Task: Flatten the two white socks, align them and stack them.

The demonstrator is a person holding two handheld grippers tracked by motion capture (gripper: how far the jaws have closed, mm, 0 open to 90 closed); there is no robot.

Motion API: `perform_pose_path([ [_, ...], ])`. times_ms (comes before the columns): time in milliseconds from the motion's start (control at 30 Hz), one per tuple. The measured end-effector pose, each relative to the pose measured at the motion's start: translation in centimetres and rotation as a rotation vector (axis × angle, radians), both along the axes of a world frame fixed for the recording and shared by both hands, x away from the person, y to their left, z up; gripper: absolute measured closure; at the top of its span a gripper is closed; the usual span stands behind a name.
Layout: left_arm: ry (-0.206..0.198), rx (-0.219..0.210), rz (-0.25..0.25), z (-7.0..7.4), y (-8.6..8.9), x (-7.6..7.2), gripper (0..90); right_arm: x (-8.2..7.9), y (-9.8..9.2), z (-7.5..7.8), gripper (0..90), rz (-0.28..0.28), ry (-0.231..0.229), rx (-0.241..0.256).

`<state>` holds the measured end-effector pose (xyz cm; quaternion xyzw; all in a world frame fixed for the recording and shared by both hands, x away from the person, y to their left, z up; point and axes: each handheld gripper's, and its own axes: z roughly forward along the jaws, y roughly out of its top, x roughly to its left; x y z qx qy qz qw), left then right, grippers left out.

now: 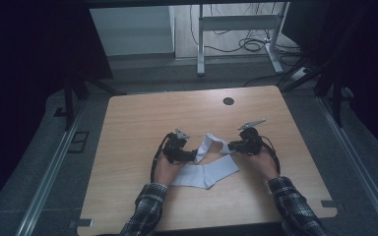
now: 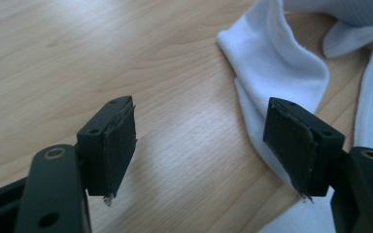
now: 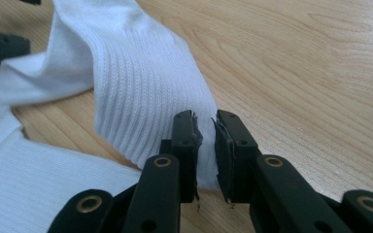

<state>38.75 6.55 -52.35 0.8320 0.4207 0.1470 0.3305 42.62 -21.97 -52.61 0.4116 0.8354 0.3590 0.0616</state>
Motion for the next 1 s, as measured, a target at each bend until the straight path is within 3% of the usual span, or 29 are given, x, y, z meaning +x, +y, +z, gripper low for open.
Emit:
perform_pose_path([
  [167, -0.007, 0.025, -0.024, -0.2, -1.2, -0.1, 27.2, 0.0, 0.0, 0.0, 77.5, -0.002, -0.001, 0.003],
  [267, -0.029, 0.022, -0.009, 0.2, -1.5, -0.2, 27.3, -0.1, 0.0, -0.1, 77.5, -0.003, -0.004, 0.002],
  [367, -0.045, -0.027, 0.004, 0.9, -1.4, -0.2, 27.4, 0.0, -0.1, -0.1, 77.5, -0.001, -0.002, 0.005],
  [433, -0.037, -0.031, -0.006, 1.0, -1.6, -0.1, 27.3, 0.0, -0.1, -0.1, 77.5, -0.001, -0.001, 0.005],
  [700, -0.001, 0.029, -0.029, -0.6, -3.1, 0.2, 26.8, -0.1, -0.2, 0.0, 78.3, 0.002, -0.003, -0.014],
  [867, -0.016, 0.074, -0.03, -0.5, -3.4, 0.3, 27.1, -0.2, -1.1, 0.3, 80.8, -0.009, -0.006, -0.051],
  [1000, -0.035, 0.116, 0.006, -0.3, -2.9, 0.5, 27.3, -0.2, -2.7, 0.6, 81.1, -0.039, -0.016, -0.112],
])
